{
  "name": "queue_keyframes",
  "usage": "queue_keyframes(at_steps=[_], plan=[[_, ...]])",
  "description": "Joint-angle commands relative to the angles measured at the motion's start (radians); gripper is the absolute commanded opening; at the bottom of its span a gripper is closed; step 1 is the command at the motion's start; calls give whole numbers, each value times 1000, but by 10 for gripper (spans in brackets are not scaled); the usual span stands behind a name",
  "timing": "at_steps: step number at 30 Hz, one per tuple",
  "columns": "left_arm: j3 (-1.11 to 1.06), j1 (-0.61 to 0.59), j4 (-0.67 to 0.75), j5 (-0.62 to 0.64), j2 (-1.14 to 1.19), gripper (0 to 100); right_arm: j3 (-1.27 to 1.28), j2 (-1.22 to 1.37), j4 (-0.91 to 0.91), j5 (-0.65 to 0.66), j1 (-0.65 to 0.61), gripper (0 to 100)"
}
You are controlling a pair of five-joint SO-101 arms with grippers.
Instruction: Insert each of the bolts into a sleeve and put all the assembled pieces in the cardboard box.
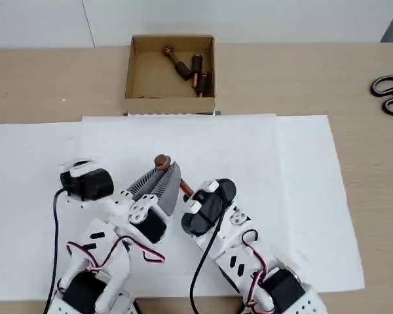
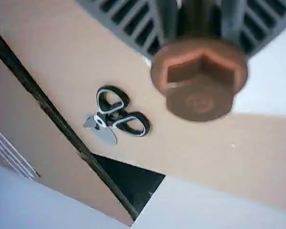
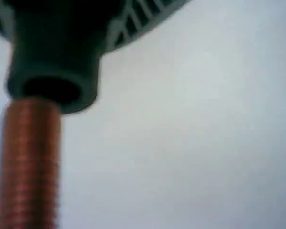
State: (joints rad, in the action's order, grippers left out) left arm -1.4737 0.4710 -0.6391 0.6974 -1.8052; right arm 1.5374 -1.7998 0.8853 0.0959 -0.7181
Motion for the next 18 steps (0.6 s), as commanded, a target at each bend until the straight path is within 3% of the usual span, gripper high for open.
queue_keyframes(at_steps=[1, 18], plan=[[5, 3, 32, -48, -12, 6, -51, -8, -22, -2, -8, 2], [-67, 14, 25, -58, -12, 6, -92, -10, -27, -2, -8, 2]])
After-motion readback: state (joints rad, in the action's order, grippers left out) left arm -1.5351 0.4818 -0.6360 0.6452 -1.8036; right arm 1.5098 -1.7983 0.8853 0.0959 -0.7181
